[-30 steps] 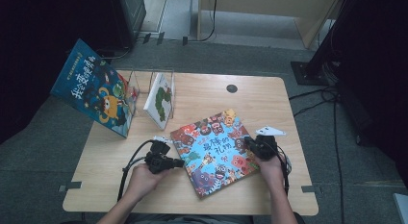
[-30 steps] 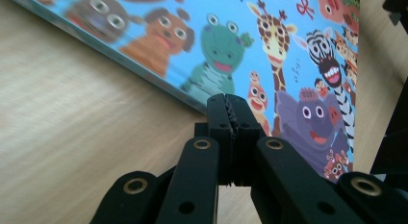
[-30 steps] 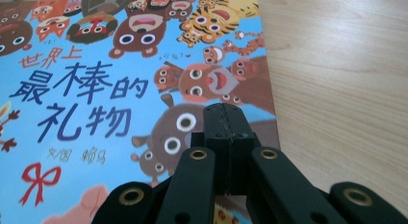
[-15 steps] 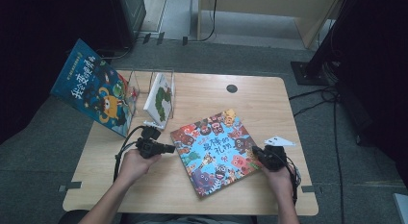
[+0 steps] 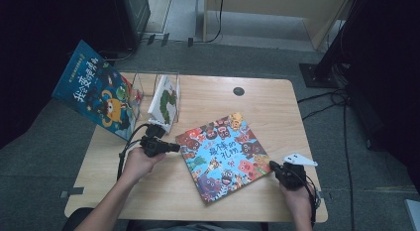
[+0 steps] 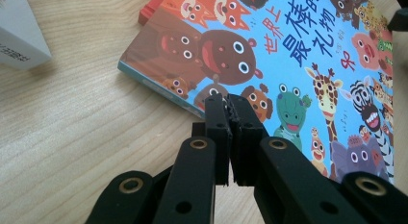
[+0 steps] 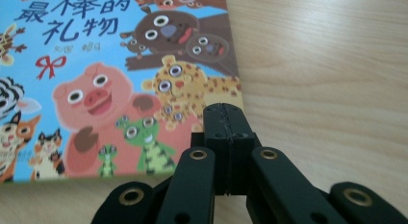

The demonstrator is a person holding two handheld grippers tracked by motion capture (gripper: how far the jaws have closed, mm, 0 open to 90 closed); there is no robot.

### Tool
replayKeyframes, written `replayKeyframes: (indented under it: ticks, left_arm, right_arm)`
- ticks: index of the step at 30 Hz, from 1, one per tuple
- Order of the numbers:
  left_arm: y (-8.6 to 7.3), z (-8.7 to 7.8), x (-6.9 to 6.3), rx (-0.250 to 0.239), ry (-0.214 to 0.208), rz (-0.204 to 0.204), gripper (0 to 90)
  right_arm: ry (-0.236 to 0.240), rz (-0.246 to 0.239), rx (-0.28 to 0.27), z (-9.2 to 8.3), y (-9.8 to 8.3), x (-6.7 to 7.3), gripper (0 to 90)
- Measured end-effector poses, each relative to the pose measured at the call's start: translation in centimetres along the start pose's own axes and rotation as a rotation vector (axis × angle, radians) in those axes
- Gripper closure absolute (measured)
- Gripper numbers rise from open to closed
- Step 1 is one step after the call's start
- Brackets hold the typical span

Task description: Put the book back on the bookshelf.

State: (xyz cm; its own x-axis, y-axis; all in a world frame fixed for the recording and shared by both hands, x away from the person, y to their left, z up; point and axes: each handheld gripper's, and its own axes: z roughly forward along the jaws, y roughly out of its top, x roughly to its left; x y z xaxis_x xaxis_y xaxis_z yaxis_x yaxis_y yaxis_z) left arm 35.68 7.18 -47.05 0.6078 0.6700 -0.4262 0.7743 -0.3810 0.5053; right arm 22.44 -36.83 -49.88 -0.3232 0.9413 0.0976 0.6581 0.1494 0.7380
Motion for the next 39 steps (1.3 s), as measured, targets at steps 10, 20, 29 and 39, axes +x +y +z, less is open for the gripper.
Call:
replayKeyframes:
  ticks: [10, 20, 29, 39]
  left_arm:
    - [0.2, 0.0, 0.5, -0.005, 0.009, -0.008, 87.8]
    - [-0.3, -0.3, 1.2, -0.022, 0.027, -0.034, 87.6]
    - [-1.0, -0.8, 2.4, -0.029, 0.077, -0.057, 86.7]
    - [-1.2, -0.4, 3.4, -0.039, 0.124, -0.079, 85.9]
  right_arm:
    - [-0.01, 0.05, 0.047, -0.6, -1.0, -1.0, 90.0]
    - [0.002, 0.051, 0.036, 0.1, -0.5, -1.8, 90.0]
    - [0.004, 0.056, 0.037, 1.3, 0.5, -2.9, 90.0]
    - [0.017, 0.064, 0.028, 2.9, 1.9, -3.4, 90.0]
